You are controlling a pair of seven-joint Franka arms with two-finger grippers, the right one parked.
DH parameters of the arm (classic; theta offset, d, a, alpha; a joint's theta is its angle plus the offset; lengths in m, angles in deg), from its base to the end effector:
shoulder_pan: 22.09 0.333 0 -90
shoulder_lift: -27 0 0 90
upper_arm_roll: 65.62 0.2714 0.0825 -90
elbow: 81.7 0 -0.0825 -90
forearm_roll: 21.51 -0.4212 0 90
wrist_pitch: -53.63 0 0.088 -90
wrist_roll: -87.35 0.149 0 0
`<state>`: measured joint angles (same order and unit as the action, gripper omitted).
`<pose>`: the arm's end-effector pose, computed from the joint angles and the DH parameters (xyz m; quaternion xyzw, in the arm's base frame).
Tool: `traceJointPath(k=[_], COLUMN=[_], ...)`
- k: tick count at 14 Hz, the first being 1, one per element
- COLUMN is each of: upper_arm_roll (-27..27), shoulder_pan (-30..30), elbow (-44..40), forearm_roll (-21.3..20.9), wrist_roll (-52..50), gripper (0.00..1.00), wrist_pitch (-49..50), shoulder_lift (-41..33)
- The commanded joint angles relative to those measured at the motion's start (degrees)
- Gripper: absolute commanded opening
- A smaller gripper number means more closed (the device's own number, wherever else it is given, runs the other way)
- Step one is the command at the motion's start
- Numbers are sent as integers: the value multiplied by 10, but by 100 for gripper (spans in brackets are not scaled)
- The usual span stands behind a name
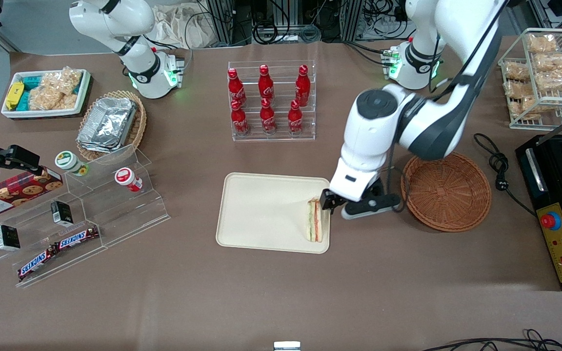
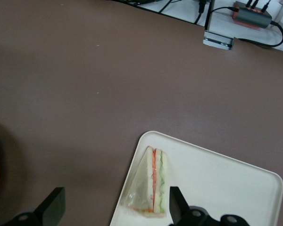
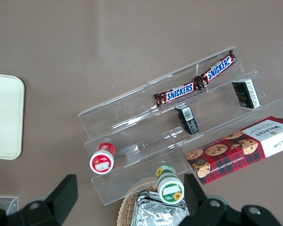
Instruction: Place sandwich from basket to tray
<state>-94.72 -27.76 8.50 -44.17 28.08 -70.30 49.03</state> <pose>0.6212 -0.3590 0.3739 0.9766 0.1491 0.1513 0.0339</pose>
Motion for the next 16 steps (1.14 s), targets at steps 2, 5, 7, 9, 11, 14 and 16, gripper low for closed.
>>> traceJointPath(k=[2,5,7,9,11,14,16], upper_arm_roll=[-4,5,86,171,193,194,193], shoulder_pan=[60,114,101,65,67,69,68], elbow=[-31,-32,-31,-23,-12,-24,-31], forearm_roll=[84,179,225,258,260,259,260], wrist_roll=[69,239,322,376,430,433,434], gripper=[99,99,99,99,99,99,99], wrist_pitch=[68,203,278,352,404,405,408], shoulder_lift=[-43,-111,-156,-208,-255,-249,-247])
